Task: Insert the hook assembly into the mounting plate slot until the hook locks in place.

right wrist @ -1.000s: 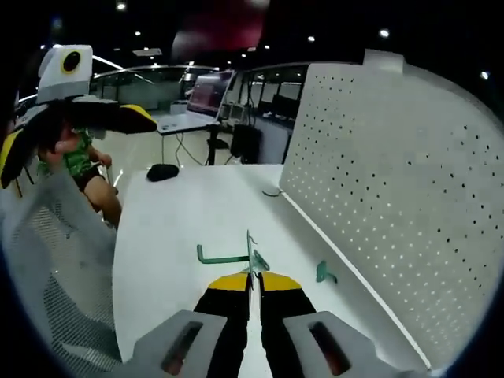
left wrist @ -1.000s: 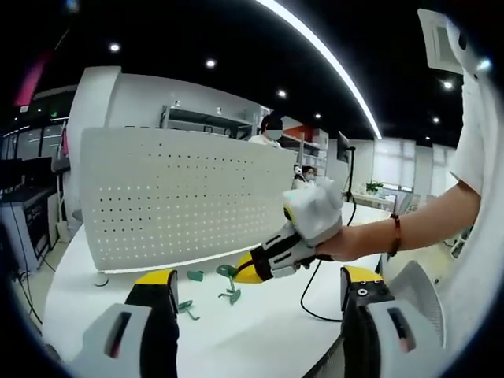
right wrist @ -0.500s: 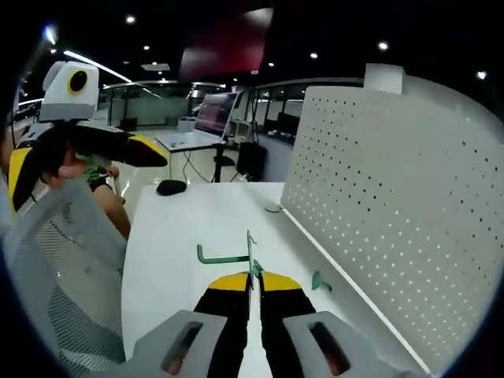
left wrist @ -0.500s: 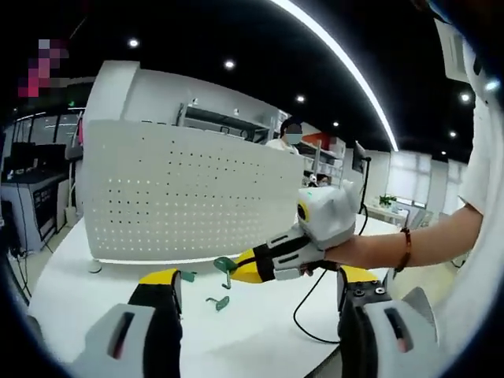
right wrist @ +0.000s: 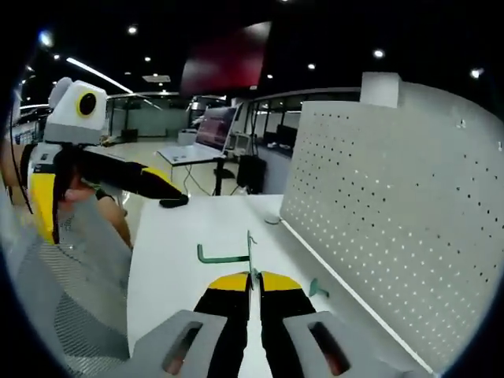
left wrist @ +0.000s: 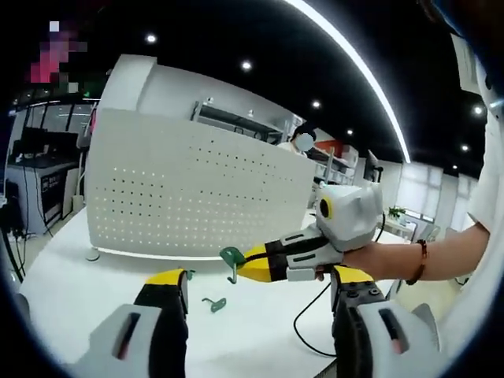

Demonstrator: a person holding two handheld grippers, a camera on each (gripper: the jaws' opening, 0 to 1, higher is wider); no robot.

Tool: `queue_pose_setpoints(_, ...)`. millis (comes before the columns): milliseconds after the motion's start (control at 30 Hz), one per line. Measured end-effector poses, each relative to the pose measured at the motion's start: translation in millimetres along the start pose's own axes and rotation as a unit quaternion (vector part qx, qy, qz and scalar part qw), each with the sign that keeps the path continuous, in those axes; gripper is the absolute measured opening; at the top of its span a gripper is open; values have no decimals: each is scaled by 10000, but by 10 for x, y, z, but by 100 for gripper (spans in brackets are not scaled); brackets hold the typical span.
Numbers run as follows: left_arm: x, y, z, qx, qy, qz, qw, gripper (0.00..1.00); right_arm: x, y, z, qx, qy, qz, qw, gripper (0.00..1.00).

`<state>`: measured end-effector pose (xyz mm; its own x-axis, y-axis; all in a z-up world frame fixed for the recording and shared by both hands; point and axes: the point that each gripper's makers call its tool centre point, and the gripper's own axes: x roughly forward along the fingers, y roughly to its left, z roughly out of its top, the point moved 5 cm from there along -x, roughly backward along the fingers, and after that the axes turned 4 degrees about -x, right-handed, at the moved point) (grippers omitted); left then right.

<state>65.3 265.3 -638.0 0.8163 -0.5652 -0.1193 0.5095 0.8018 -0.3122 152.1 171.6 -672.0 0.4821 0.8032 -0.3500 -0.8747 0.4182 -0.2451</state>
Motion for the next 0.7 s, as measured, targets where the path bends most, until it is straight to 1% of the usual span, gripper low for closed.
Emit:
queue_pose_setpoints(67,-3,39,20,-25,-5,-62,10000,75,2,11,31,26,-7,-79,10000,2)
queue_pose_setpoints(200,-7,109,64,-76,-48,-207,9997,71,10,42,102,51,-56,-209,9998,2)
queue_pose_setpoints(233,-1,131,66,-86,-47,-228,9997,70,9,45,124,73,-57,-289,9995,2)
queue_pose_setpoints(300,11,162,68,-164,11,-322,9993,67,-4,57,172,143,-123,-378,9991,2)
queue_pose_setpoints(367,3,187,88,-162,5,-342,9993,65,-22,74,215,235,-190,-461,9985,2)
queue_pose_setpoints(433,-6,201,114,-199,-81,-418,9989,63,-35,87,255,308,-275,-517,9978,2)
queue_pose_setpoints(500,-10,221,117,-255,-84,-442,9987,60,-40,100,289,433,-363,-548,9969,2)
queue_pose_setpoints(567,-21,231,129,-331,-74,-513,9981,58,-33,116,313,657,-479,-563,9951,2)
queue_pose_setpoints(633,-31,236,151,-354,-121,-536,9979,57,-35,132,326,616,-466,-594,9952,2)
queue_pose_setpoints(700,-44,256,173,-347,-154,-541,9978,54,-24,152,338,655,-489,-612,9948,2)
